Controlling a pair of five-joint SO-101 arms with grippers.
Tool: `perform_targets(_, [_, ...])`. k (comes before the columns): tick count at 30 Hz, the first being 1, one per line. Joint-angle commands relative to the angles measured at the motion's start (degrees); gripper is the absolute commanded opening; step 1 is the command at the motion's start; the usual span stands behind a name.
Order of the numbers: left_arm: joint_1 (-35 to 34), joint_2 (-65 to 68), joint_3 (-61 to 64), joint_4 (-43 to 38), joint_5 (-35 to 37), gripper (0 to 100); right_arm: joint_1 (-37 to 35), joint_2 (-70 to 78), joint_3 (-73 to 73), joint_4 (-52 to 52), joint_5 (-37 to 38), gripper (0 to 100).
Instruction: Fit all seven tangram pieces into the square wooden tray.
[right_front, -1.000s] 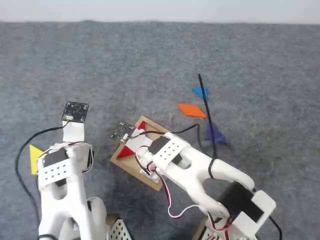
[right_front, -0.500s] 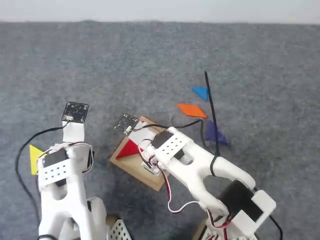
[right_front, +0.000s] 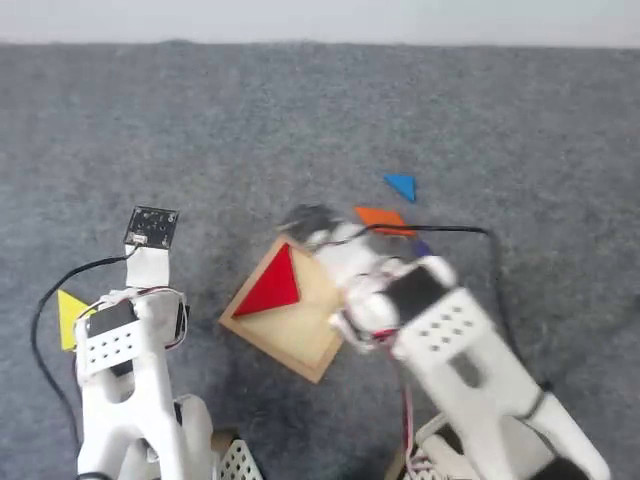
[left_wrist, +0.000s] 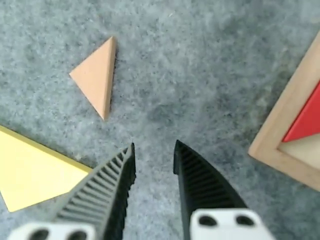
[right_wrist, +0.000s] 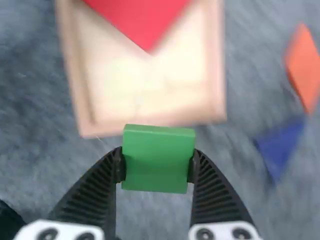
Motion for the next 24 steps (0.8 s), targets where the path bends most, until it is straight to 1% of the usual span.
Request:
perform_targets(1, [0.88, -1.67, -0.75, -1.05, -0.35, 13, 9.27, -7.78, 6.77, 0.22, 0.62, 4.1])
perform_targets(3, [3.43, -1.67, -0.92, -1.05, -0.35, 13, 11.12, -10.59, 12.57, -2.59, 0.62, 12.5])
perform_targets(6, [9.93, -1.58, -4.35, 0.62, -0.35, 13, 11.30, -13.05, 18.64, -8.13, 0.70, 24.7])
perform_targets(9, [16.44, -1.23, -11.30, 5.01, 0.00, 13, 11.38, -13.05, 20.40, -9.80, 0.26, 31.7])
perform_targets(11, [20.57, -1.14, -15.87, 8.18, 1.76, 14, 11.56, -13.05, 20.75, -10.07, 0.18, 32.2])
perform_targets(14, [27.08, -1.05, -20.53, 11.34, 4.04, 19, 11.65, -13.32, 21.80, -11.38, -0.53, 32.2])
perform_targets(17, [33.05, 1.41, -23.69, 12.75, 7.38, 24, 11.74, -13.67, 23.56, -13.14, -3.08, 32.2])
perform_targets(20, [36.04, 10.11, -28.44, 12.31, 9.58, 25, 11.74, -13.67, 25.49, -14.73, -3.60, 32.2])
perform_targets(24, [36.57, 27.69, -37.67, 12.75, 9.67, 25, 11.74, -13.67, 26.20, -15.16, -3.78, 32.2])
